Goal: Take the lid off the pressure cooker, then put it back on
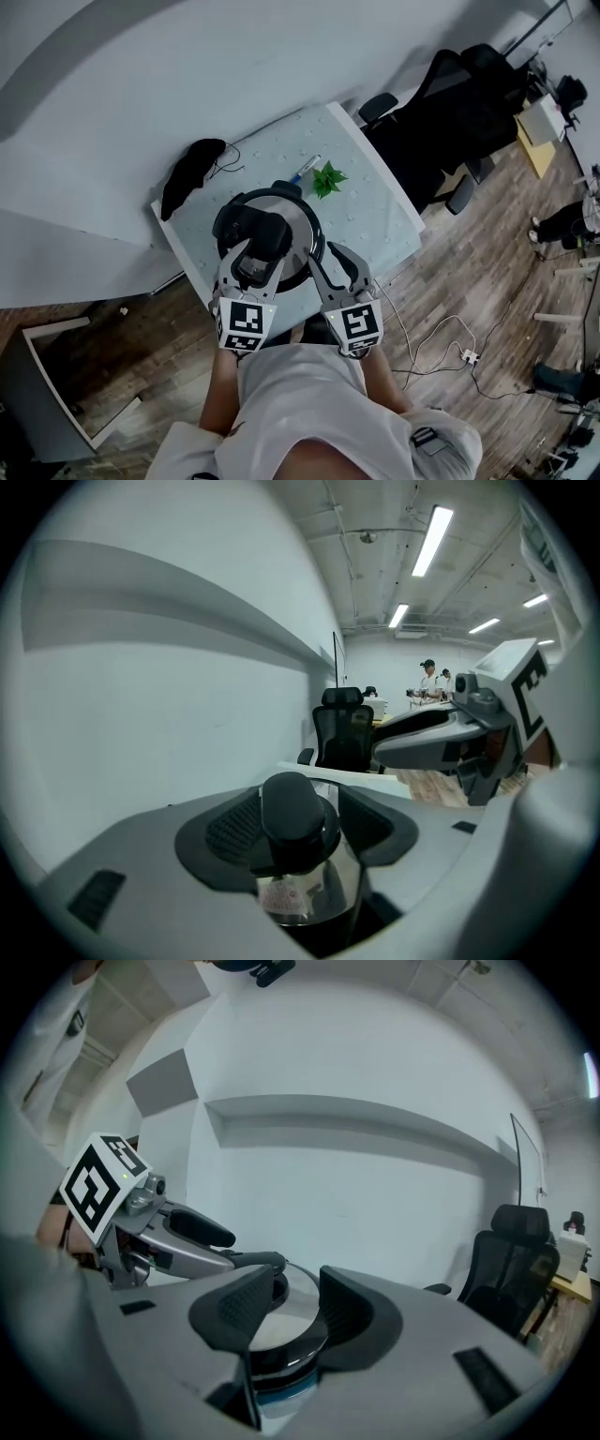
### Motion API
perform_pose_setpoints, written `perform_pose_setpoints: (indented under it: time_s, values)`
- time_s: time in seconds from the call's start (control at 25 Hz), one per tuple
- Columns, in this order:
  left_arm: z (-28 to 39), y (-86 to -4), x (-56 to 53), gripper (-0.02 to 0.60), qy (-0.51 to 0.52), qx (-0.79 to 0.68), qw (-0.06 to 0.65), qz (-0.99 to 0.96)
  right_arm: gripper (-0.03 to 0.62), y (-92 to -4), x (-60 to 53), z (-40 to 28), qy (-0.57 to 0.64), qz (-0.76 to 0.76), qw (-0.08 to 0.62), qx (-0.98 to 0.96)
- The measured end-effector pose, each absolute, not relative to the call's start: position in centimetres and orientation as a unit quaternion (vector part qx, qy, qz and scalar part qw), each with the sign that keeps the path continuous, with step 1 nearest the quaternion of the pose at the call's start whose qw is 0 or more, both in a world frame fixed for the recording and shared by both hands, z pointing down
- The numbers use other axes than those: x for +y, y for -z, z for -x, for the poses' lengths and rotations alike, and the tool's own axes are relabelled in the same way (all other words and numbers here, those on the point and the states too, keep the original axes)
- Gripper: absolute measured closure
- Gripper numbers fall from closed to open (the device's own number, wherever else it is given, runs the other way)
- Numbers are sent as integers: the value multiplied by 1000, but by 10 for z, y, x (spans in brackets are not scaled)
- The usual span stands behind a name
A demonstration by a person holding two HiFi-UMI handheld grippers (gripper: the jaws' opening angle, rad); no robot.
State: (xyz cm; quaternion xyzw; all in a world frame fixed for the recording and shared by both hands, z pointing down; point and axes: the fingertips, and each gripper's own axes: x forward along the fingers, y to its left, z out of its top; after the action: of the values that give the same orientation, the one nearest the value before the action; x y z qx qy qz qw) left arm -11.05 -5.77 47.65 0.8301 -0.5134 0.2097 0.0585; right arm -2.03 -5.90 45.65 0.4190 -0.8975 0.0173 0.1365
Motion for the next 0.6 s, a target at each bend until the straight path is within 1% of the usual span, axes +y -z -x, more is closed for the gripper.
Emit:
perform_pose_setpoints:
  time_s: [0.24,0.6]
  values:
    - [109,-490,-71,313,-225,-530,90,-813,439,-463,-79,28,-22,-377,143,-915]
    - [109,-508,-87,284,-244,-537,150,-793,439,-469,-100,33,-24,-327,153,-932]
